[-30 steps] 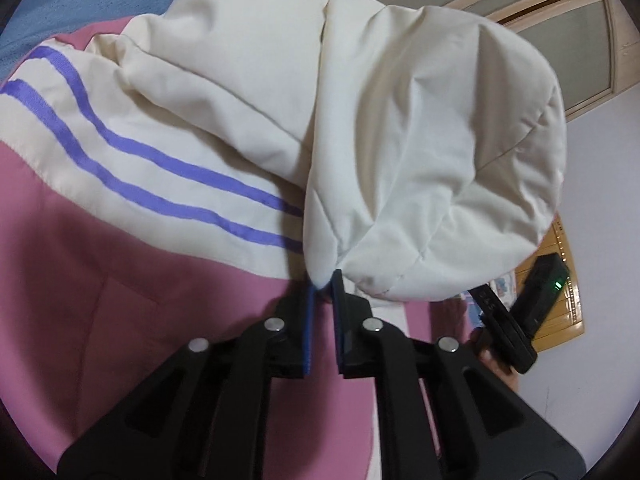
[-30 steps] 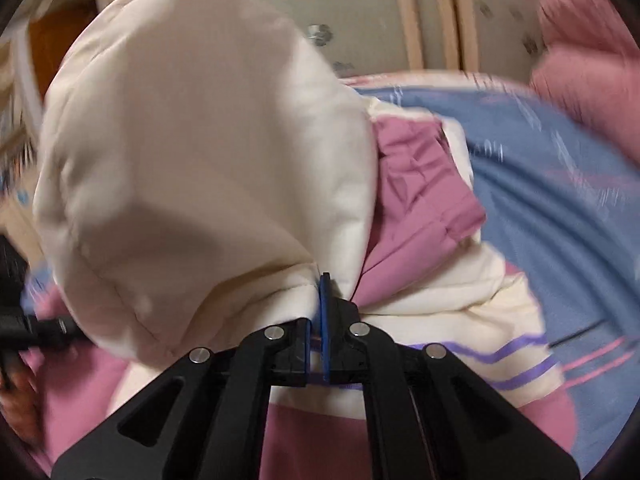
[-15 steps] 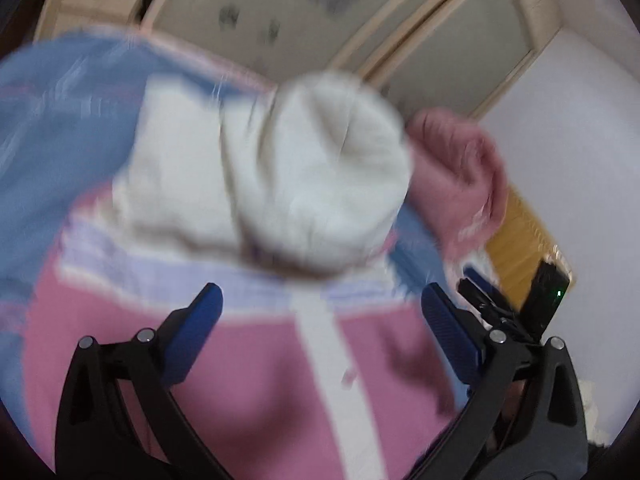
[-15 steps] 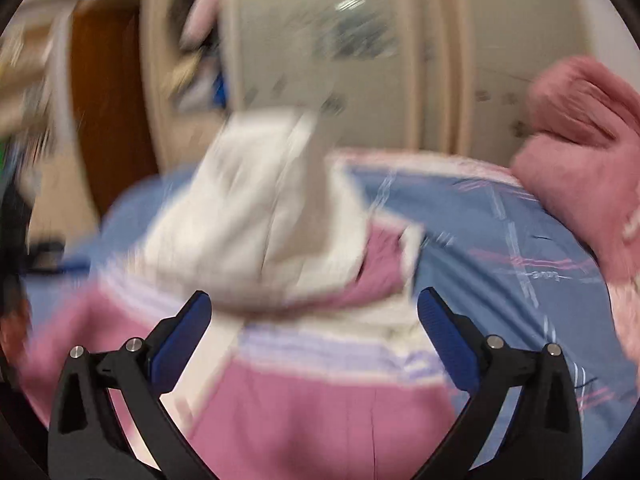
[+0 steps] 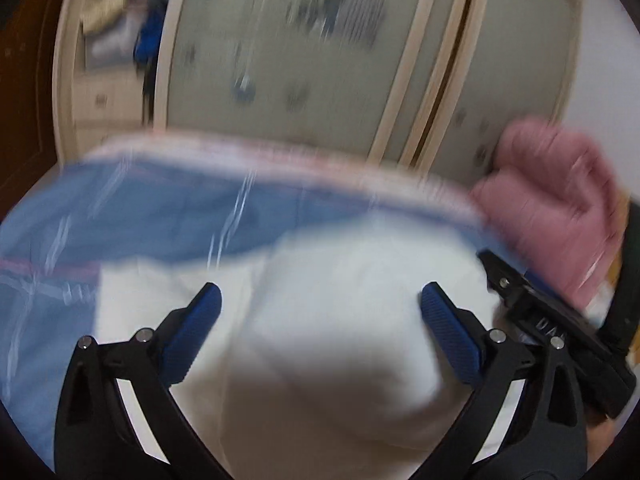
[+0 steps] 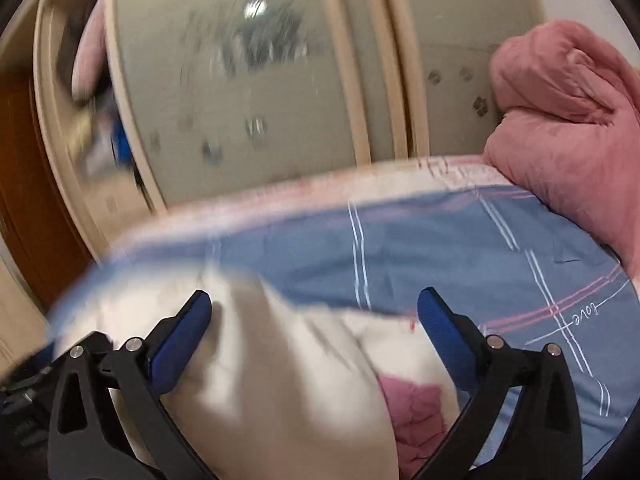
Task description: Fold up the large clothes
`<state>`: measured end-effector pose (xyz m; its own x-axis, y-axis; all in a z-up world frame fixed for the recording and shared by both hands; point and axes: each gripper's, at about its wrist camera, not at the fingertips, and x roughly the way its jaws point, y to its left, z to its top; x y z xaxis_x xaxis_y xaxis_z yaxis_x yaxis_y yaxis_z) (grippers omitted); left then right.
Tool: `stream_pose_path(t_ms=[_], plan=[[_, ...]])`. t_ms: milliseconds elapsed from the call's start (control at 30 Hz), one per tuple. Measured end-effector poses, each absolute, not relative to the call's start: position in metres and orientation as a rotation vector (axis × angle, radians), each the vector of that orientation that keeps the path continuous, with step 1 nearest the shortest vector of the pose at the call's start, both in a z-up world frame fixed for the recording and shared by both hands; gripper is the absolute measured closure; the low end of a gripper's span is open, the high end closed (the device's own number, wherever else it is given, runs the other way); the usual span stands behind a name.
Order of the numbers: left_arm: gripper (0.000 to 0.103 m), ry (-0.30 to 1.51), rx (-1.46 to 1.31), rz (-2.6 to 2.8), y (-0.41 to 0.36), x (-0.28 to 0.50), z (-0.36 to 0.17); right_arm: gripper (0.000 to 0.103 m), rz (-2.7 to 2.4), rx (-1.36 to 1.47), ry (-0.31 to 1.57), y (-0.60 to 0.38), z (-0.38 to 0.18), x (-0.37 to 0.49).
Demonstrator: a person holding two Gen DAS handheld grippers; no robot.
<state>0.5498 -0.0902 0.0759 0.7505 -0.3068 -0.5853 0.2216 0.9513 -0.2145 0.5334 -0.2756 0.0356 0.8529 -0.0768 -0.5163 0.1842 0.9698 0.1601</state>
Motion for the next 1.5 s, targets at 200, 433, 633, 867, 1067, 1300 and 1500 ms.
stream_pose_path(t_ms=[200,433,633,867,1067,1300,1500], plan=[[0.002,0.673,0.078,-0.184,-0.097,0.547,-0.031,0.001,-0.118,0.056,0.707,-0.252,-0.074,0.543],[0.002,0.699,0.107,-0.174,-0.092,0.548,-0.053,0.001,-0.166,-0.043,0.73,-0.241,-0.101,0.54],[0.002,0.662,0.094,-0.198,-0.088,0.541,-0.053,0.001,-0.136,0.015,0.685,-0.25,-0.099,0.529],[0.002,0.55,0.027,-0.316,-0.054,0.454,-0.012,0.001,0.026,0.316,0.486,-0.293,-0.055,0.445],[0.002,0.528,0.171,-0.256,-0.021,0.315,-0.01,0.001,0.178,0.379,0.401,-0.288,-0.037,0.274],[0.002,0.553,0.064,-0.205,0.035,0.179,-0.052,0.001,0.149,0.266,0.361,-0.251,-0.056,0.108],[0.002,0.555,0.093,-0.232,0.032,0.147,-0.056,0.001,0.162,0.157,0.314,-0.218,-0.062,0.068]])
